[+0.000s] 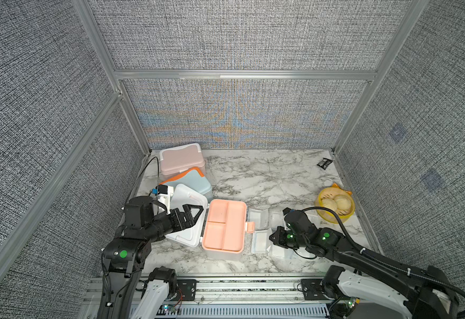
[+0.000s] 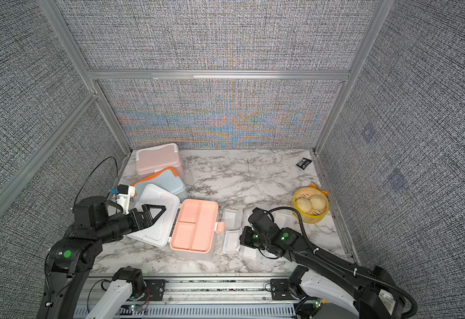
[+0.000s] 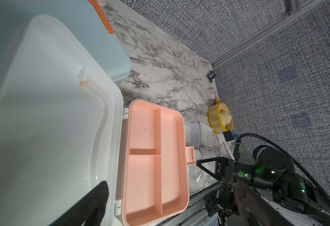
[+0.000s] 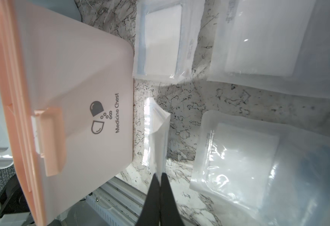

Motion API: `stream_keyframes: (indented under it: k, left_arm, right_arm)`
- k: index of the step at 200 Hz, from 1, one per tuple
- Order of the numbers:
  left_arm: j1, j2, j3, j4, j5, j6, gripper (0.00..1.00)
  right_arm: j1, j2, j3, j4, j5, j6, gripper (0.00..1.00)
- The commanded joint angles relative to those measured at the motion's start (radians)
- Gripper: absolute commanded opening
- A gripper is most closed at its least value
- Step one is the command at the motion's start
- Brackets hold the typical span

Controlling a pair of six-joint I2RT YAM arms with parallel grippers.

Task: Open first aid kits and take out gauze
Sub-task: Place the gauze at the center of the board.

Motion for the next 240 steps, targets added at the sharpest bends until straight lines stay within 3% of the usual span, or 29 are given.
stream_keyframes:
  k: [1, 109, 158, 177, 240]
  left_arm:
    - [-0.001, -0.001, -0.001, 0.042, -0.009, 0.003, 1.0]
    - [-0.005, -0.005, -0.016, 0.051, -0.008, 0.002, 1.0]
    - [-0.007, -0.005, -0.017, 0.047, -0.007, 0.003, 0.99]
    - [-0.007, -0.005, -0.01, 0.048, -0.001, 0.008, 1.0]
    - [-0.009, -0.047, 0.077, 0.044, -0.033, 0.034, 1.0]
  right_arm:
    - [0.003, 0.046, -0.003, 0.089, -0.033, 0.018, 0.0]
    - [0.002, 0.159, -0.031, 0.132, -0.036, 0.028, 0.0]
    - [0.003, 0.127, -0.016, 0.086, -0.028, 0.025, 0.35]
    - [0.001, 0.083, 0.012, 0.03, -0.012, 0.005, 0.58]
    - [0.01, -0.095, 0.184, -0.22, 0.111, -0.119, 0.79]
